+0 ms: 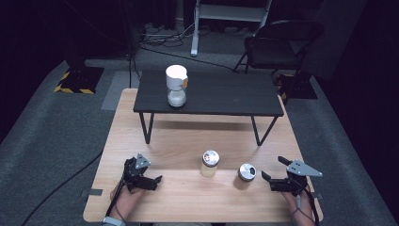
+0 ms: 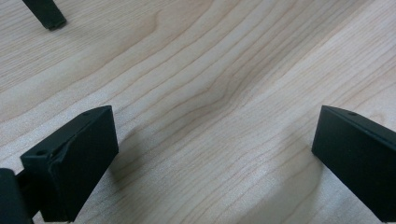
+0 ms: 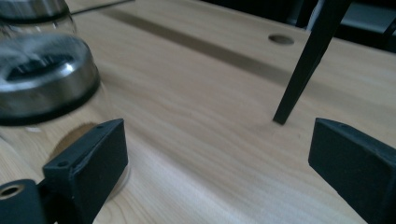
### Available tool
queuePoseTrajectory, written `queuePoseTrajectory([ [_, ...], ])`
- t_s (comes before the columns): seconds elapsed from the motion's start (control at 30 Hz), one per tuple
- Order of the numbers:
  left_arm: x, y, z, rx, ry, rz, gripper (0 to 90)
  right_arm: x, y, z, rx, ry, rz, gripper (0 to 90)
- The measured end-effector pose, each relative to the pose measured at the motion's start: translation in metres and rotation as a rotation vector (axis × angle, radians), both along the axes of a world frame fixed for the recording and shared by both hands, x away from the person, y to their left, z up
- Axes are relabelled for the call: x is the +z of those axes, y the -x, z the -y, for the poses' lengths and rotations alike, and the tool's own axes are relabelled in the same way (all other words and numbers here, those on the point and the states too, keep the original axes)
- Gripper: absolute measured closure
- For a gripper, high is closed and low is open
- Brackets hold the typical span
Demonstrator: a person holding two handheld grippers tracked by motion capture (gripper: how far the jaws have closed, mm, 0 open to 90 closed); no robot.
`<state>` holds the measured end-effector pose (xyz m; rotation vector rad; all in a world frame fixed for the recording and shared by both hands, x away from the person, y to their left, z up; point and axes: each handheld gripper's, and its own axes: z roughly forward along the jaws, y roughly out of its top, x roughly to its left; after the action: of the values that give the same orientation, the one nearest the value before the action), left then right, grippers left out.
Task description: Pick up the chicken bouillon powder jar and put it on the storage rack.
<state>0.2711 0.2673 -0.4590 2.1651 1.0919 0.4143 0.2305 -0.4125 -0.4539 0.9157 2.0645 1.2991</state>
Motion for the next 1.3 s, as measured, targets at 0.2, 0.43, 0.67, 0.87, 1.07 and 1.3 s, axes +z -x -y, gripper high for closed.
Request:
queuePoseTrajectory([
  [0.2,0.0,0.0,0.0,-0.002,-0.002,0.001,0.3,0.003,0.01,0.003,0.014,-0.058,0.07,4.3],
  [0.43,0.0,0.0,0.0,-0.002,-0.002,0.001,0.3,0.014,0.011,-0.004,0.018,-0.105,0.063,4.3],
  [0.67,0.0,0.0,0.0,-0.001,-0.001,0.0,0.3,0.027,0.012,-0.024,0.027,-0.131,0.066,4.3],
  [0.87,0.0,0.0,0.0,-0.002,-0.001,0.001,0.3,0.034,0.013,-0.05,0.047,-0.151,0.069,4.4],
  [1.07,0.0,0.0,0.0,-0.001,-0.001,0.0,0.3,0.041,0.01,-0.077,0.065,-0.145,0.06,4.3],
  [1.3,0.0,0.0,0.0,0.0,0.001,0.0,0.3,0.043,0.005,-0.109,0.082,-0.147,0.055,4.4],
])
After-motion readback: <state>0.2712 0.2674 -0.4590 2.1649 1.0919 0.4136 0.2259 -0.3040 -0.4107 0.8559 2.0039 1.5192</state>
